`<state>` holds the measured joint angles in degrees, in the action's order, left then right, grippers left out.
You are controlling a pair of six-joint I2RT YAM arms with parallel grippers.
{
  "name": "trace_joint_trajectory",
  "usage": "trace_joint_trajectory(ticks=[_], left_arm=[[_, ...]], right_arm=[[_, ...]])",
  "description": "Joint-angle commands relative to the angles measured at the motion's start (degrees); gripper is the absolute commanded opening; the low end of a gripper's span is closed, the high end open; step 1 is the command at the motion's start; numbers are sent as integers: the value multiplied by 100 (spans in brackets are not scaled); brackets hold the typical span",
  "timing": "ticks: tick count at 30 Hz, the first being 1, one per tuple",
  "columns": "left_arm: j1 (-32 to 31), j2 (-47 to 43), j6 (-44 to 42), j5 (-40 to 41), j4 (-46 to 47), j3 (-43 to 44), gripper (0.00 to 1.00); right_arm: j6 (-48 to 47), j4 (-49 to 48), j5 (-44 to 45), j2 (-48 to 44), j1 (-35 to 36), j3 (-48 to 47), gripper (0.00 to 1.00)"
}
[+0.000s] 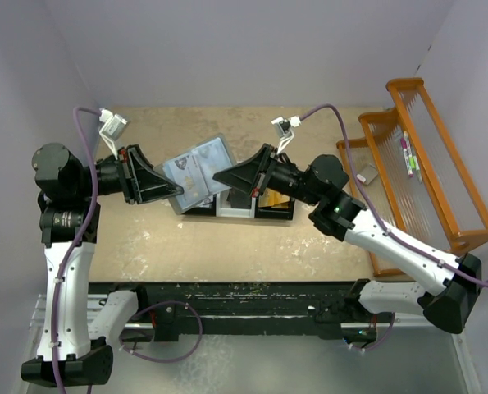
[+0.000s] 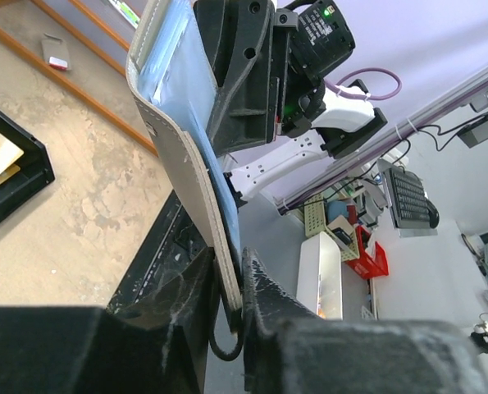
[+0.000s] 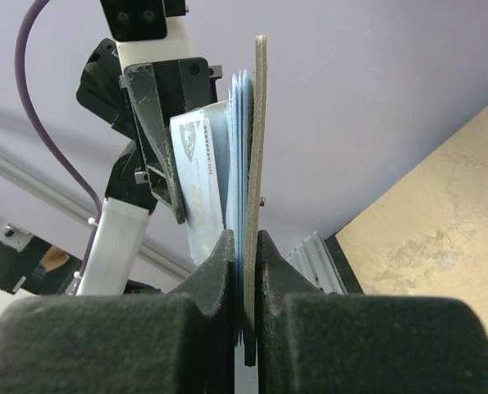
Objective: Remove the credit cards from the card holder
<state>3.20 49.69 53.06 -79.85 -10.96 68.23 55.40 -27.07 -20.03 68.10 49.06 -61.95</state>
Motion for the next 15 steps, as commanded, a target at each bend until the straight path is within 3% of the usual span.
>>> trace_joint_trajectory(ticks=[1,4,7,11,15], left_arm=[[-8,-43,128,-164,240,8,16],[-13,-12,110,-132,195,-1,9],[-13,14,90,-125,153,18,0],[-11,46,26,-156,56,103,0],[-13,71,-5,-231,-59,167,0]], right_arm=[[212,-653,-78,-121,-28,64,3],[246,-748,-106,-123,-33,144,6],[261,-741,-186,-109,-96,167,28],[446,-481,-432,-48,-551,153,57],[532,245,-1228,404,-1369,-276,70]])
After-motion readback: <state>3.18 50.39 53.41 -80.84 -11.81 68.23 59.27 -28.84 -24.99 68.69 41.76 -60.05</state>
